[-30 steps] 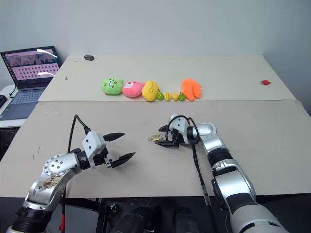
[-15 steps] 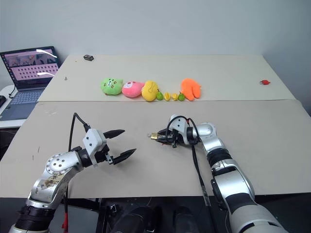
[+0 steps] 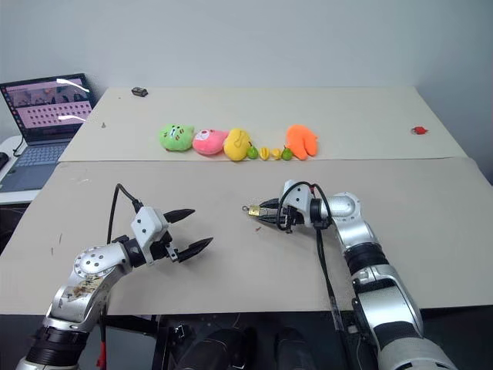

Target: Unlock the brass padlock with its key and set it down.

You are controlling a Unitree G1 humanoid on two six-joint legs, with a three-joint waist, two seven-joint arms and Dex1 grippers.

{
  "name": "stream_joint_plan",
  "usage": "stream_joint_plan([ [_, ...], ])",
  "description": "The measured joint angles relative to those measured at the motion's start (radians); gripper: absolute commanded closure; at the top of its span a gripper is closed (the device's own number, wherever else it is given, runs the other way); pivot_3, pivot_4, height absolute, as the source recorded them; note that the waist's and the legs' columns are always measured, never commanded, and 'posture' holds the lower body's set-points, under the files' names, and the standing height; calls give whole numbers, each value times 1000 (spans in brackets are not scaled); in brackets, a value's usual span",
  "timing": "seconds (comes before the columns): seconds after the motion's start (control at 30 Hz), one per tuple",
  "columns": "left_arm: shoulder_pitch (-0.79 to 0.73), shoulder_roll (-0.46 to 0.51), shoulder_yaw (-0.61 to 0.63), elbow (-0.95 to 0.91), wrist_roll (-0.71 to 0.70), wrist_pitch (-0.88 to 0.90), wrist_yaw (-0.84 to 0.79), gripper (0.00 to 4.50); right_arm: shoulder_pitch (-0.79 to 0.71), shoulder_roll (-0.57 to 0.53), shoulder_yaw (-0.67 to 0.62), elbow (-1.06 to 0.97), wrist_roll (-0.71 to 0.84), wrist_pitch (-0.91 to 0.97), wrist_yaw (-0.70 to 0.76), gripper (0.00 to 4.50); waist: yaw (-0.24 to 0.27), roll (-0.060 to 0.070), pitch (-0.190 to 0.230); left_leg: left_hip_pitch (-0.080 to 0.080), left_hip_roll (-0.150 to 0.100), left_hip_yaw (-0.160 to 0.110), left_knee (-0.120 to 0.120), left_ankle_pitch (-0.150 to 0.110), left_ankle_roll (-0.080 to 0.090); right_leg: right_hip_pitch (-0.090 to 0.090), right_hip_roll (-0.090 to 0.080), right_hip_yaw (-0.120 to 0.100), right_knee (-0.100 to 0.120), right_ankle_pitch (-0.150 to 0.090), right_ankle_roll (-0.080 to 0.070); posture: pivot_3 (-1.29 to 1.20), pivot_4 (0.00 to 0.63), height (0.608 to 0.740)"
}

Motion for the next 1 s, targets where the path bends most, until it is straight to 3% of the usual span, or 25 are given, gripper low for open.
stream_joint_plan([
  [0.2, -50, -26, -2, 21, -18, 30, -6, 0, 63, -33, 1, -165, 7, 74, 1, 3565, 2, 0, 0, 0, 0, 0, 1, -1, 1, 0, 0, 0, 0, 0, 0, 0, 150, 740],
  [0.4, -181, -82, 14, 19, -224, 340, 10, 0, 75, -34, 6, -269, 26, 119, -1, 3565, 2, 0, 0, 0, 0, 0, 2, -1, 2, 0, 0, -1, 0, 0, 0, 0, 150, 740],
  [0.6, -245, -99, 81, 43, -490, 770, 54, 0, 85, -35, 18, -293, 26, 129, -3, 3565, -2, 0, 0, 0, 0, 0, 3, 3, -5, 0, 0, -1, 3, 0, 0, 0, 150, 740],
  [0.83, -333, -188, 266, 196, -687, 1011, 206, 0, 95, -37, 24, -321, 26, 142, -2, 3565, 0, -1, 0, 0, 0, 0, 5, 3, -5, 0, 0, -1, 4, 0, 0, 0, 150, 740],
  [1.0, -385, -242, 325, 276, -735, 1065, 288, 0, 95, -36, 36, -354, 28, 158, 3, 3565, 1, -1, 0, 0, 0, 0, 5, 4, -6, 1, -1, -1, 4, 0, 0, 0, 150, 740],
])
